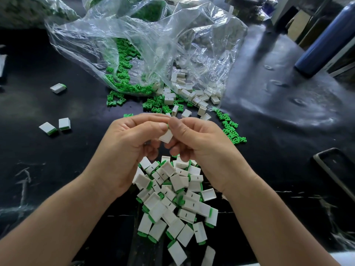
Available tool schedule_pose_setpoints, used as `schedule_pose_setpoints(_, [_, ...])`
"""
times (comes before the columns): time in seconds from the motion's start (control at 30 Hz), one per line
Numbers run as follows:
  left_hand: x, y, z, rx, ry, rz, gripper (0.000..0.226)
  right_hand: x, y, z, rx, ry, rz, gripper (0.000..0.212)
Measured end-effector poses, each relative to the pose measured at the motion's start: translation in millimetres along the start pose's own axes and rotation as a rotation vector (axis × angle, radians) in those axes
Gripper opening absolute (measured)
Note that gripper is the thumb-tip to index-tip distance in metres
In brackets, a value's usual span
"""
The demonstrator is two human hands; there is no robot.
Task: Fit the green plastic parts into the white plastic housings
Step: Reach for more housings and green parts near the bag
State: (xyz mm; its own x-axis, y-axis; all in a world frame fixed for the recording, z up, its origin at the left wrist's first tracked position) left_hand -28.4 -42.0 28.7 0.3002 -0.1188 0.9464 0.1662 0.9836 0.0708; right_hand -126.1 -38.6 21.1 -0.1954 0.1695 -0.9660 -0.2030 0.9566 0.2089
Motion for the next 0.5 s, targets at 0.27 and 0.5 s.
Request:
schedule_pose_setpoints(0.27, [-0.2, -6.1, -22.4, 0.156, 0.076, 0.005, 0.018, -8.0, 0.3, -6.8, -0.024, 0.128, -0.059, 0.028])
schedule_pose_setpoints(0.5, [-1.7, -6.8, -33.1, 0.238, 0.057, -0.011, 0.033, 5.6, 4.5, 11.2, -0.228, 0.364, -0.004, 0.011])
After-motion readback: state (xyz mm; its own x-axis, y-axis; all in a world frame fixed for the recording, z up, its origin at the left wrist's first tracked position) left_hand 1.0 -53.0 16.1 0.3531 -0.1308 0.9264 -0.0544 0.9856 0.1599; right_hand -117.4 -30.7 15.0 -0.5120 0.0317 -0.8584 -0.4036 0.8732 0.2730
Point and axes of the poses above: each hand's wrist, its own y-axis away from the middle knuckle, its own z-axis out of the palm, x = y × z, the point moved 10 cm from there along -y, towards the middle knuckle, and after that the axes turned 5 degrees about y, right-handed, at the moved point
